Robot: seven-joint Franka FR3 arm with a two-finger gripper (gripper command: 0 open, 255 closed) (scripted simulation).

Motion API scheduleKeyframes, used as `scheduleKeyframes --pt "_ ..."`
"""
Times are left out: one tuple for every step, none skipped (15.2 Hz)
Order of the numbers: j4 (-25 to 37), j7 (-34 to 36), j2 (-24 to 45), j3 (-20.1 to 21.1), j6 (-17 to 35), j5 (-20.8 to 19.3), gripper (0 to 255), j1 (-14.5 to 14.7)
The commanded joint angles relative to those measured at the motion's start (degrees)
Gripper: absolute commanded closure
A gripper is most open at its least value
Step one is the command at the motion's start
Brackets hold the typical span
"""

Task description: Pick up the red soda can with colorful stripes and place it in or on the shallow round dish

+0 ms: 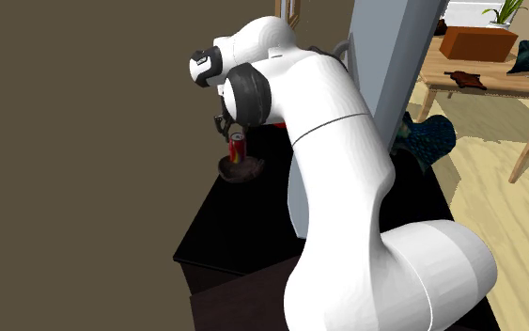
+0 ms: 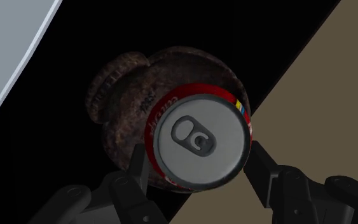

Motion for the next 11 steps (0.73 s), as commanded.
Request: scheduleKeyframes --pt "0.0 0.0 0.0 0.0 0.0 0.0 0 0.0" --pt "0.0 0.0 0.0 0.0 0.0 0.0 0 0.0" --pt "0.0 0.0 0.0 0.0 0.0 0.0 0 0.0" --pt "0.0 0.0 0.0 0.0 0.0 0.0 0 0.0" --pt "0.0 0.0 0.0 0.0 0.0 0.0 0 0.0" --pt "0.0 0.0 0.0 0.0 0.0 0.0 0 0.0" --pt "2.0 0.0 0.0 0.0 -1.9 0.0 0 0.0" --pt "4.3 0.1 0.2 0.0 -4.0 0.0 0 -0.1" --pt "7.0 0.1 0.7 0.0 -6.3 0.0 0 -0.1" --pt "9.4 0.1 1.2 0.0 -8.2 0.0 0 -0.2" --pt "9.4 0.1 1.2 0.0 -8.2 0.0 0 -0.2"
